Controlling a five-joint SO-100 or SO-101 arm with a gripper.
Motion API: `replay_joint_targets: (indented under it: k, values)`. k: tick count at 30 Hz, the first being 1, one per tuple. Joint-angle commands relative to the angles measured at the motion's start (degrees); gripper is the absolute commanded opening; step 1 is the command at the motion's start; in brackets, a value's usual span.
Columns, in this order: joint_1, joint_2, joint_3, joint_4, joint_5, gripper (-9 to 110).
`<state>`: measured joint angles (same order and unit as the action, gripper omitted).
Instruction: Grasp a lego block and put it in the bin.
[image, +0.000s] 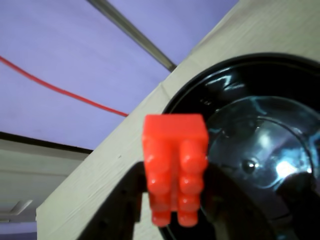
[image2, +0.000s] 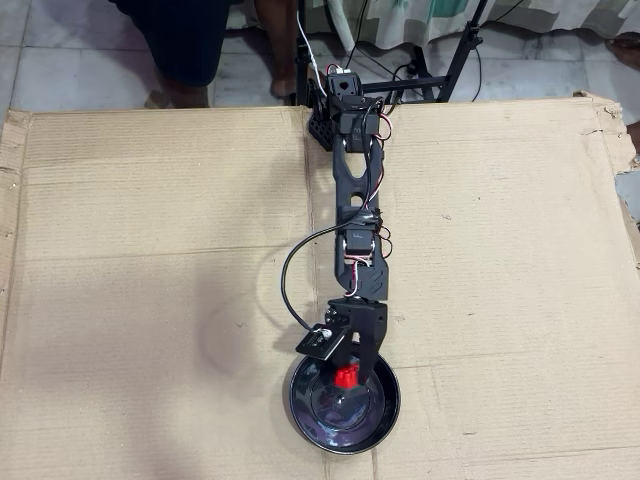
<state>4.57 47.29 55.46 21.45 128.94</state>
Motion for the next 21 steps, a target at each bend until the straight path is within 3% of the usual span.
replay_joint_targets:
  k: [1, 21]
  values:
    - [0.4, 1.2, -2.9, -0.7, -0.5, 0]
    - [1.6, 1.2, -2.8, -0.5, -0.7, 2]
